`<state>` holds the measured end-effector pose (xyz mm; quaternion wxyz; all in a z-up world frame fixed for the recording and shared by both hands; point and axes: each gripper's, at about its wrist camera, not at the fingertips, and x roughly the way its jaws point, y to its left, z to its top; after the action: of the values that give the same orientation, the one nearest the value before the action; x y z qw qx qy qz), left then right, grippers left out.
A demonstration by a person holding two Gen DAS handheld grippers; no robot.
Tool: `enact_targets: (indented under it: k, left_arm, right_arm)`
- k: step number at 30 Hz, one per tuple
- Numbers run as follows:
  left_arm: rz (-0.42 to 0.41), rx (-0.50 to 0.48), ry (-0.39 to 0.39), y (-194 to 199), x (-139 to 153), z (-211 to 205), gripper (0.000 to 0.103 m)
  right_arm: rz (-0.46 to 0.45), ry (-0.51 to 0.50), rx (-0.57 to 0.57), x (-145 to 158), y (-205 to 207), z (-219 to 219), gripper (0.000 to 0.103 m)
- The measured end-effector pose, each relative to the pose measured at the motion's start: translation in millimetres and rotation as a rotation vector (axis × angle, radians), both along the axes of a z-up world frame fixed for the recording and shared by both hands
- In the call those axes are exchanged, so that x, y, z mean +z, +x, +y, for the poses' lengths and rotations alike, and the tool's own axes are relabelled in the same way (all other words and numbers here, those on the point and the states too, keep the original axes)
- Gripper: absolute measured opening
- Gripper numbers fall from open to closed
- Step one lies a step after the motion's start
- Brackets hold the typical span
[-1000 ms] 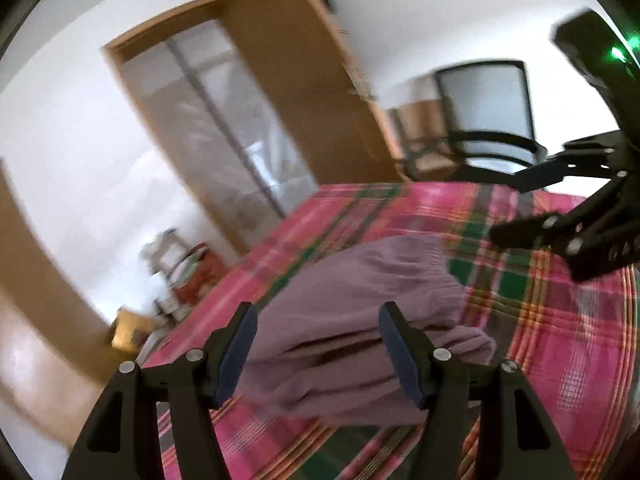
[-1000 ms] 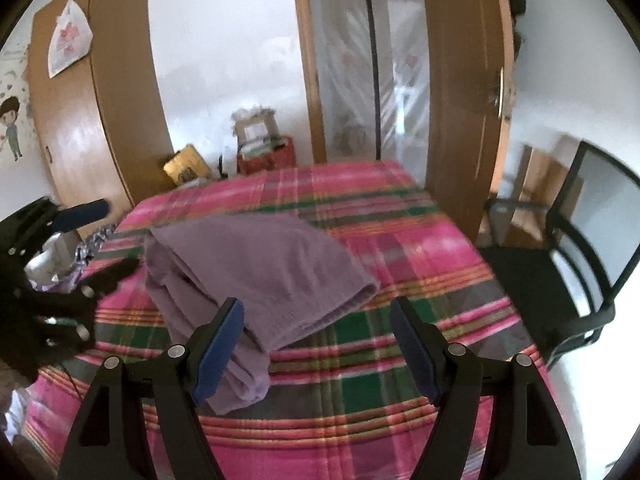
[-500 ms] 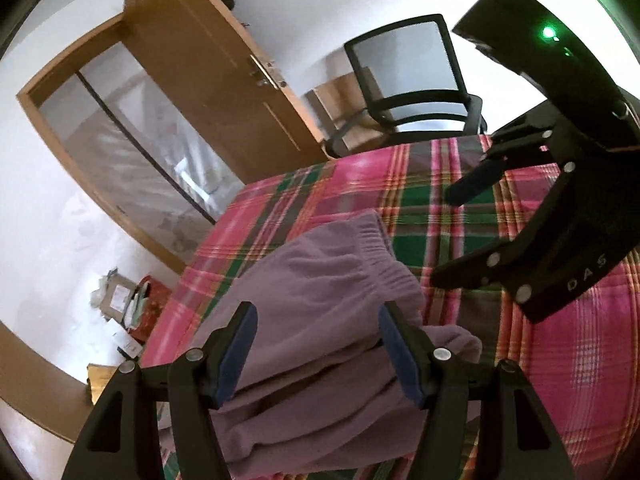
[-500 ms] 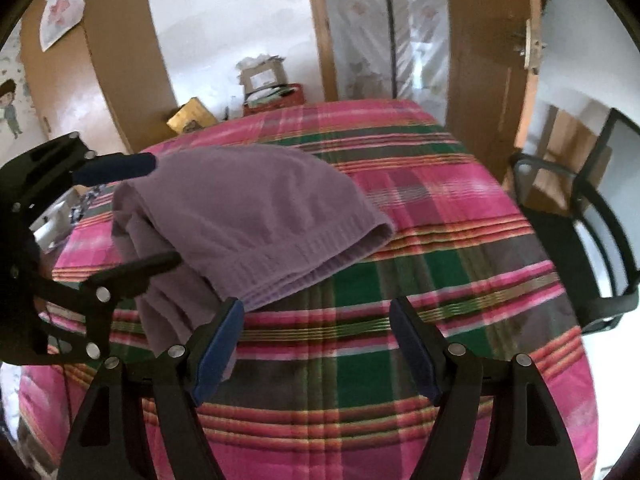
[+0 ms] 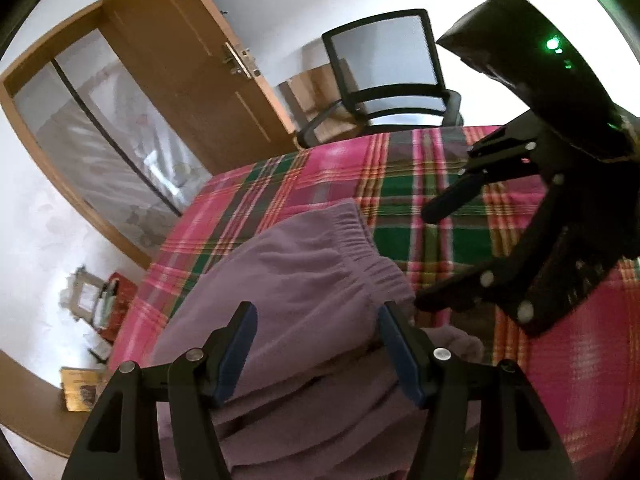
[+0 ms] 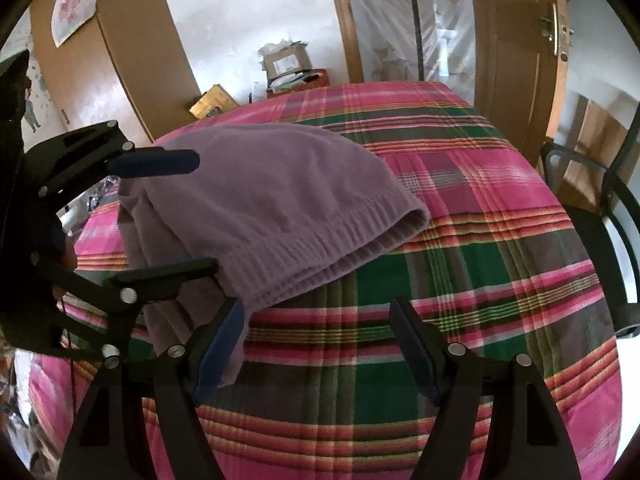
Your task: Fold clothes
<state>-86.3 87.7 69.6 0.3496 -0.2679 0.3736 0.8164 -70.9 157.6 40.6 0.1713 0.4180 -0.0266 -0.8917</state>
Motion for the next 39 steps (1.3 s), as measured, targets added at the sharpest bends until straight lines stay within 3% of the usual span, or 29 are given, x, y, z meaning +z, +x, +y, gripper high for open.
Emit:
enact_targets:
  k: [6, 10, 16, 20, 23, 28, 30, 31, 34, 39]
  left_arm:
    - [-0.055, -0.042, -0.010, -0.2, -7.5, -11.0, 0.065]
    - [0.011, -0.042, -0.042, 0.6, -9.7, -9.2, 0.065]
    - [0.038, -0.029, -0.047, -9.8, -10.0, 1.1, 0.065]
    - [0.048, -0.029, -0.035, -15.4, -6.7, 8.3, 0.056]
    - [0.001, -0.013, -0.028, -28.6, -6.6, 14.2, 0.046]
    - [-0.011, -0.028, -0.069, -38.8, -10.6, 24.8, 0.045]
    - [-0.055, -0.034, -0.031, -42.0, -5.1, 23.6, 0.034]
    - [-0.086, -0.039, -0.001, -43.5, -1.5, 21.6, 0.022]
    - [-0.145, -0.008, 0.065, -52.2, 6.2, 15.4, 0.008]
    - [-0.221, 0.093, 0.176, -74.3, 15.9, -2.7, 0.005]
  right_arm:
    - [0.002, -0.042, 0.040, -1.9, 1.5, -2.2, 0.077]
    - [-0.004, -0.040, 0.065, -4.9, 0.4, -8.2, 0.077]
    - [-0.013, -0.061, 0.042, -8.1, -4.6, -6.8, 0.077]
    - [-0.018, -0.056, 0.031, -9.8, -5.7, -5.2, 0.077]
    - [-0.024, -0.064, 0.019, -12.5, -6.4, -2.3, 0.077]
    - [-0.027, -0.070, 0.014, -14.0, -7.8, -1.6, 0.077]
    - [-0.027, -0.073, 0.012, -14.7, -8.5, -1.9, 0.077]
    - [-0.028, -0.076, 0.012, -15.0, -8.9, -2.1, 0.077]
    - [-0.029, -0.084, 0.011, -16.2, -10.6, -3.5, 0.077]
    - [-0.040, -0.139, 0.015, -16.4, -12.9, -4.6, 0.077]
